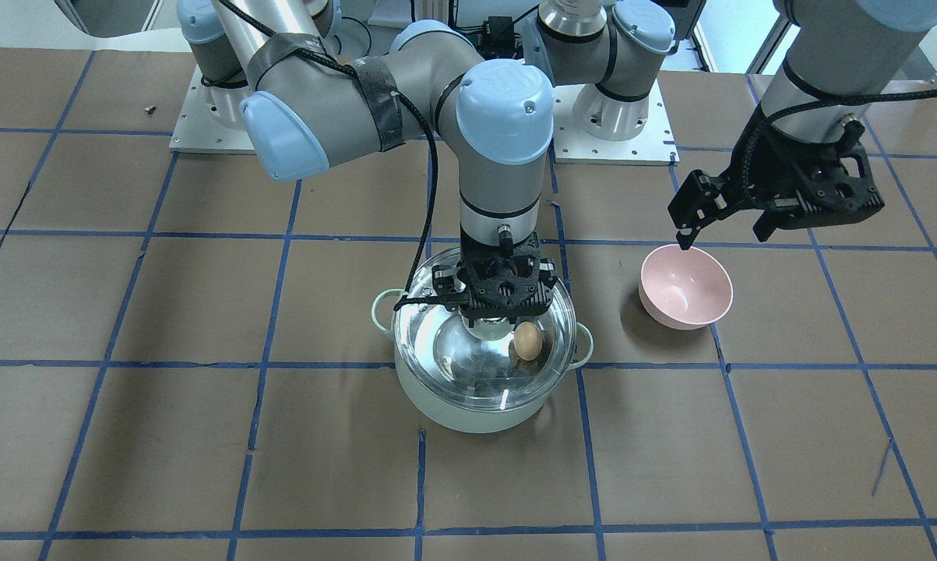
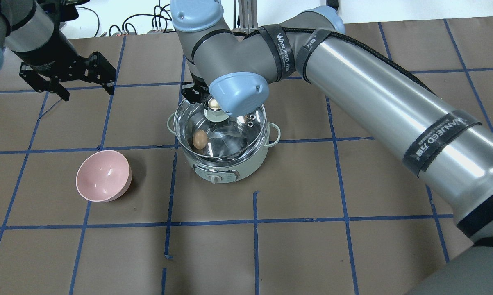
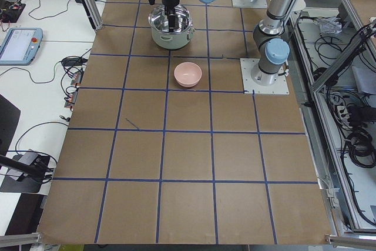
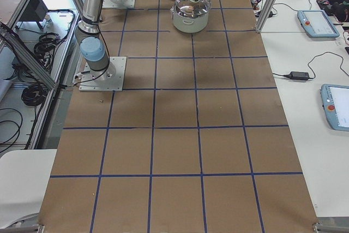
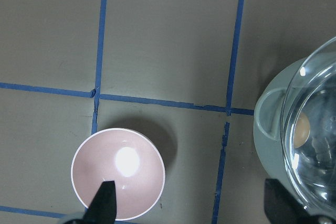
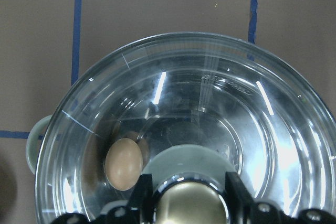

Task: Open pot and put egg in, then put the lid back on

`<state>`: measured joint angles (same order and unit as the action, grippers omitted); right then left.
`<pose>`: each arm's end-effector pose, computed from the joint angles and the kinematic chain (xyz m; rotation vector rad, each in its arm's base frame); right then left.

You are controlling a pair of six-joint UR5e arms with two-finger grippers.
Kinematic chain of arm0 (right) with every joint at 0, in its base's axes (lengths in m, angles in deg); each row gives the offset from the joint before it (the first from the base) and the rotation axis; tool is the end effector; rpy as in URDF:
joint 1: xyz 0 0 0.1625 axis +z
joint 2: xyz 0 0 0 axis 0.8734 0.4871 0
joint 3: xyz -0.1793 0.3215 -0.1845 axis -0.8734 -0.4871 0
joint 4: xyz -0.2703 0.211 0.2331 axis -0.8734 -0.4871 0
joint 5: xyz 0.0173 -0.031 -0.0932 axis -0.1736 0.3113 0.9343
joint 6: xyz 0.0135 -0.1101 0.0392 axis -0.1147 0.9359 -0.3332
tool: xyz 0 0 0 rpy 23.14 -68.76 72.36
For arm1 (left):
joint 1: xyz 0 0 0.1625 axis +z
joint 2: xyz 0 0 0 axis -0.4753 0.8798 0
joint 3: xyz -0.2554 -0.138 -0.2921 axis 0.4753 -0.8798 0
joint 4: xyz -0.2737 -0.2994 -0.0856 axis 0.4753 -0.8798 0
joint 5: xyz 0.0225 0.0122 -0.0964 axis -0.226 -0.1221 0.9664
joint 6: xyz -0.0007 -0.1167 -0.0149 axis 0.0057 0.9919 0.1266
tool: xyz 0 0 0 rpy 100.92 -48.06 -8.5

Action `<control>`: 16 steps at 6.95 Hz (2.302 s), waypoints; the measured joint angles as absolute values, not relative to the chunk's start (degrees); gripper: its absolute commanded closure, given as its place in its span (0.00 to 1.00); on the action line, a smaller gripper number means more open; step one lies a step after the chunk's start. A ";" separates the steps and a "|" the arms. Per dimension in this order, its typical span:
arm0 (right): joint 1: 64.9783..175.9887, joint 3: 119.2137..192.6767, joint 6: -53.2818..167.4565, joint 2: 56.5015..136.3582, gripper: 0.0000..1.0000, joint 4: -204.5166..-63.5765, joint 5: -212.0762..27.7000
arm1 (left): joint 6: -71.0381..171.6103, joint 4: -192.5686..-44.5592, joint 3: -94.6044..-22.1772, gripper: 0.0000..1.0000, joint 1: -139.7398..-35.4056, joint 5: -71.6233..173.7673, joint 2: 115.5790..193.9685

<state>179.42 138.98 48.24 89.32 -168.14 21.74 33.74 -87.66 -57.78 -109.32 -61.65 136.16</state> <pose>0.4432 -0.5391 0.3351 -0.0851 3.0883 -0.1940 -0.0496 -0.5201 0.4533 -0.1976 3.1080 -0.0857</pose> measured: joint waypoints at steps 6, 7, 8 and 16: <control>179.54 139.73 47.94 89.70 0.77 -167.62 21.58 | 33.69 -93.59 -55.27 0.00 -110.25 -61.75 134.36; 179.53 139.82 47.95 89.68 0.76 -167.72 21.57 | 33.69 -93.73 -55.41 0.00 -110.60 -61.72 134.42; 179.52 139.89 48.05 89.65 0.76 -167.90 21.58 | 33.00 -93.84 -55.39 0.00 -110.86 -61.68 134.31; 179.45 139.91 47.93 89.52 0.00 -168.23 21.38 | 29.67 -93.94 -55.81 0.00 -110.43 -61.36 134.33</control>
<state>179.45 139.91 47.93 89.52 -168.23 21.38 29.67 -93.94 -55.81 -110.43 -61.36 134.33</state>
